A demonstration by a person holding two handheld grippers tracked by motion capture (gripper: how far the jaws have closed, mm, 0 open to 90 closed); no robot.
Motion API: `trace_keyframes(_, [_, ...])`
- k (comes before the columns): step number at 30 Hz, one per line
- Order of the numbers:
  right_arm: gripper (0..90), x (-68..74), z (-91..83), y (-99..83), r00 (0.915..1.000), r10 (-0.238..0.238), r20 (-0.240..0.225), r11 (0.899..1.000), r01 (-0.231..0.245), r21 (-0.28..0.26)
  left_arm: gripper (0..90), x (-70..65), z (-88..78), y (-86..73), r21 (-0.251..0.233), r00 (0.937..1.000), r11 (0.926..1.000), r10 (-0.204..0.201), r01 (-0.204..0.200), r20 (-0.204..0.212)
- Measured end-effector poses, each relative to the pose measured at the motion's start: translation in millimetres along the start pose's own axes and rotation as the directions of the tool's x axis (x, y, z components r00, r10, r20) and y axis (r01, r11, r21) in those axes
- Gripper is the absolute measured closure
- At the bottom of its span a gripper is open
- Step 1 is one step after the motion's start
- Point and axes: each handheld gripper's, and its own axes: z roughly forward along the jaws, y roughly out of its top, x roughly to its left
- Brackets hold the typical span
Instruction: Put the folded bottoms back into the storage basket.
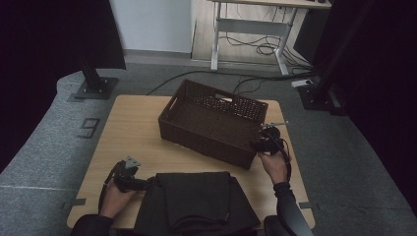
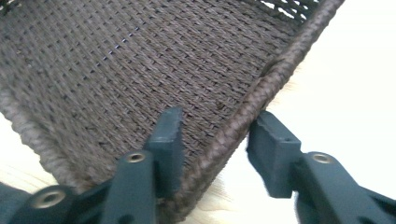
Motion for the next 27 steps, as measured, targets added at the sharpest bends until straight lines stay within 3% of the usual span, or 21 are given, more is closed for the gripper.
trace_keyframes(5, [64.8,-12.5,-2.0,1.2,0.9996,0.003,0.028,1.000,-0.004,0.006,0.0,0.0,0.0,0.0,0.000,1.0000,1.0000,0.000,0.000,0.000])
trace_keyframes(9, [69.6,-23.0,-3.1,1.6,0.9966,0.016,0.081,1.000,-0.017,0.008,0.0,0.0,0.0,0.0,0.000,1.0000,1.0000,0.000,0.000,0.000])
trace_keyframes(12, [70.1,-26.5,-3.6,0.7,0.9964,0.008,0.085,1.000,-0.008,0.005,0.0,0.1,0.0,0.0,0.000,1.0000,1.0000,0.000,0.000,0.000])
trace_keyframes(15, [69.9,-25.9,-3.7,-0.3,0.9968,-0.008,0.080,1.000,0.008,-0.005,0.0,0.1,0.0,0.0,0.000,1.0000,1.0000,0.000,0.000,0.000])
trace_keyframes(18, [69.0,-23.1,-4.1,-2.0,0.9991,-0.007,0.043,1.000,0.008,-0.018,0.0,0.1,0.0,0.0,0.000,1.0000,1.0000,0.000,0.000,0.000])
trace_keyframes(27, [68.1,3.4,3.7,1.3,0.9989,-0.047,0.005,0.999,0.047,-0.022,0.0,0.1,0.0,0.0,0.000,1.0000,1.0000,0.000,0.000,0.000])
